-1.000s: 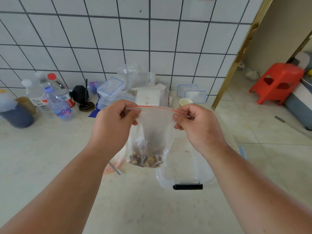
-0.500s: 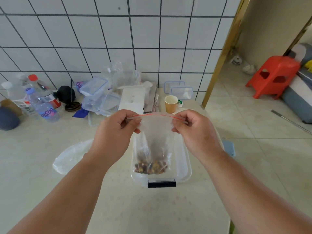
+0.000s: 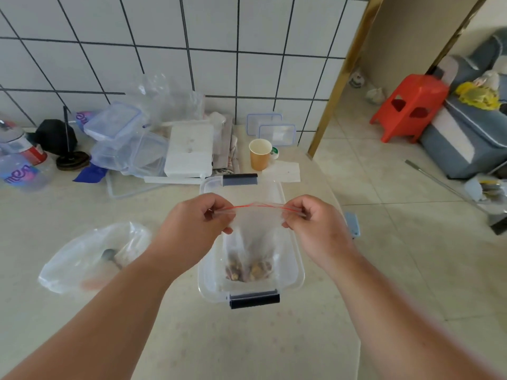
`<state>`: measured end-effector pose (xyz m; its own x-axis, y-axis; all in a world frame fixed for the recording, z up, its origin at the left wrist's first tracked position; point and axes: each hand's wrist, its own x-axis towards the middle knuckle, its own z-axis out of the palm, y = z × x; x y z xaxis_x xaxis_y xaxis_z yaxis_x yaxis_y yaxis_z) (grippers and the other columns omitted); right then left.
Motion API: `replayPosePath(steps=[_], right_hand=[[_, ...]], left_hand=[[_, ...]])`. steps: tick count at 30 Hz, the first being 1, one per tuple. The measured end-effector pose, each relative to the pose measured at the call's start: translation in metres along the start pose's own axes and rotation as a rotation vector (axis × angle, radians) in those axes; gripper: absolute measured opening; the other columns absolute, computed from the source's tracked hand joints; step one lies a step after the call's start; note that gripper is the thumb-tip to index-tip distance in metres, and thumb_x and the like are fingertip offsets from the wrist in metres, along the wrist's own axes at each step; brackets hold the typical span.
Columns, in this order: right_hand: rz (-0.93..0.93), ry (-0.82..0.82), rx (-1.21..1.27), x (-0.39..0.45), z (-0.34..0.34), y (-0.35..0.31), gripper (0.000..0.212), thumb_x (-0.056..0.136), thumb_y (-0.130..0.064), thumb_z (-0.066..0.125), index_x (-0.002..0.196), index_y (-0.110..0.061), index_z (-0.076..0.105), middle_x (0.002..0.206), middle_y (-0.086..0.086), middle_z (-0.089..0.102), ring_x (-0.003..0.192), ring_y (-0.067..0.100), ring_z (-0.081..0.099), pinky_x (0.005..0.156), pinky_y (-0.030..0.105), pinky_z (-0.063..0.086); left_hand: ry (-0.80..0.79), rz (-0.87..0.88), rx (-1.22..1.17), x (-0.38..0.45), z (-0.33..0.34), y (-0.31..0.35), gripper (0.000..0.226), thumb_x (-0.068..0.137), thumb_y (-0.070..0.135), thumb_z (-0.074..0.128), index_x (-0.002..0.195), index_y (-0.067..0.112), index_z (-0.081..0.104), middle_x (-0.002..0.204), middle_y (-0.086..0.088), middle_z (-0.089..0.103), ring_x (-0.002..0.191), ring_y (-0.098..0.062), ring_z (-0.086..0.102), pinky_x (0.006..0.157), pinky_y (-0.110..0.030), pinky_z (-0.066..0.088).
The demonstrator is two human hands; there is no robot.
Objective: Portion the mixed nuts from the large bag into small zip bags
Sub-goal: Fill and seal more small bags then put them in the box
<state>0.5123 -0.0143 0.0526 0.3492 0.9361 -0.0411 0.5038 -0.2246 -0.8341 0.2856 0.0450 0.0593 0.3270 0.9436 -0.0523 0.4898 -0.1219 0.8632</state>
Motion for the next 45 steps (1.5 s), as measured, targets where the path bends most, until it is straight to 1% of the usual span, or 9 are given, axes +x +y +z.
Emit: replayPosePath(steps=[4, 11, 20, 23, 26, 29, 35, 39, 45], right_hand=[[0.034, -0.063, -0.093, 0.0, 0.0, 0.015, 0.01, 0.089, -0.03, 0.067, 0.08, -0.034, 0.069, 0.079, -0.02, 0.071, 0.077, -0.011, 0.06, 0.055, 0.003, 0.037], [0.002, -0.295, -0.139, 0.007, -0.002, 0.037, 0.012, 0.089, -0.03, 0.069, 0.078, -0.033, 0.069, 0.074, -0.026, 0.068, 0.07, -0.006, 0.062, 0.056, 0.009, 0.04], [-0.107, -0.439, -0.113, 0.02, -0.007, 0.044, 0.003, 0.093, -0.03, 0.067, 0.095, -0.032, 0.068, 0.085, -0.011, 0.071, 0.08, 0.006, 0.066, 0.077, 0.029, 0.055], [-0.156, -0.381, -0.187, 0.033, -0.002, 0.044, 0.004, 0.095, -0.029, 0.064, 0.094, -0.033, 0.065, 0.083, -0.014, 0.069, 0.077, 0.002, 0.063, 0.069, 0.02, 0.049], [-0.238, -0.323, -0.319, 0.052, 0.009, 0.041, 0.002, 0.093, -0.027, 0.067, 0.094, -0.029, 0.066, 0.081, -0.015, 0.064, 0.075, 0.002, 0.058, 0.061, 0.011, 0.039], [-0.331, -0.306, -0.495, 0.074, 0.022, 0.036, 0.006, 0.093, -0.025, 0.064, 0.097, -0.027, 0.068, 0.091, -0.005, 0.061, 0.089, 0.019, 0.056, 0.07, 0.025, 0.044], [-0.522, -0.408, -0.975, 0.104, 0.049, 0.02, 0.021, 0.09, -0.008, 0.057, 0.096, -0.024, 0.07, 0.09, -0.002, 0.058, 0.078, 0.015, 0.009, 0.085, 0.032, 0.024], [-0.52, -0.571, -1.258, 0.107, 0.063, 0.009, 0.023, 0.084, -0.003, 0.049, 0.079, -0.02, 0.063, 0.07, -0.002, 0.037, 0.081, 0.021, 0.025, 0.101, 0.041, 0.025], [-0.568, -0.619, -1.324, 0.104, 0.068, 0.011, 0.024, 0.086, -0.007, 0.05, 0.066, -0.019, 0.048, 0.077, -0.004, 0.049, 0.093, 0.02, 0.043, 0.111, 0.046, 0.017]], left_hand=[[-0.07, -0.048, 0.085, 0.0, 0.01, -0.012, 0.022, 0.097, 0.03, 0.066, 0.087, 0.049, 0.066, 0.076, 0.019, 0.076, 0.072, -0.014, 0.067, 0.075, -0.046, 0.058], [-0.085, -0.125, 0.231, -0.017, 0.024, -0.027, 0.021, 0.096, 0.034, 0.066, 0.087, 0.053, 0.063, 0.076, 0.025, 0.073, 0.066, 0.004, 0.062, 0.05, -0.009, 0.041], [0.101, -0.255, 0.194, -0.031, 0.033, -0.033, 0.011, 0.094, 0.034, 0.065, 0.086, 0.041, 0.067, 0.075, 0.023, 0.072, 0.063, 0.005, 0.062, 0.047, -0.007, 0.04], [0.123, -0.221, 0.248, -0.017, 0.034, -0.037, 0.006, 0.097, 0.033, 0.063, 0.094, 0.038, 0.063, 0.077, 0.023, 0.071, 0.073, 0.008, 0.062, 0.053, -0.005, 0.039], [0.141, -0.176, 0.3, 0.008, 0.032, -0.042, 0.01, 0.097, 0.033, 0.064, 0.102, 0.041, 0.061, 0.081, 0.015, 0.068, 0.071, 0.002, 0.062, 0.052, -0.008, 0.038], [0.125, -0.118, 0.451, 0.037, 0.032, -0.046, 0.008, 0.098, 0.03, 0.063, 0.104, 0.034, 0.067, 0.09, 0.013, 0.069, 0.076, -0.009, 0.06, 0.058, -0.021, 0.039], [-0.131, 0.054, 1.028, 0.091, 0.045, -0.05, 0.023, 0.098, 0.018, 0.053, 0.107, 0.03, 0.07, 0.085, 0.001, 0.064, 0.094, -0.023, 0.056, 0.08, -0.032, 0.037], [-0.31, 0.084, 1.31, 0.105, 0.053, -0.054, 0.021, 0.092, 0.014, 0.056, 0.095, 0.032, 0.068, 0.072, 0.013, 0.053, 0.086, -0.016, 0.042, 0.092, -0.038, 0.025], [-0.35, 0.119, 1.345, 0.101, 0.054, -0.059, 0.012, 0.093, 0.025, 0.061, 0.09, 0.031, 0.07, 0.081, 0.014, 0.062, 0.101, -0.015, 0.052, 0.086, -0.039, 0.017]])
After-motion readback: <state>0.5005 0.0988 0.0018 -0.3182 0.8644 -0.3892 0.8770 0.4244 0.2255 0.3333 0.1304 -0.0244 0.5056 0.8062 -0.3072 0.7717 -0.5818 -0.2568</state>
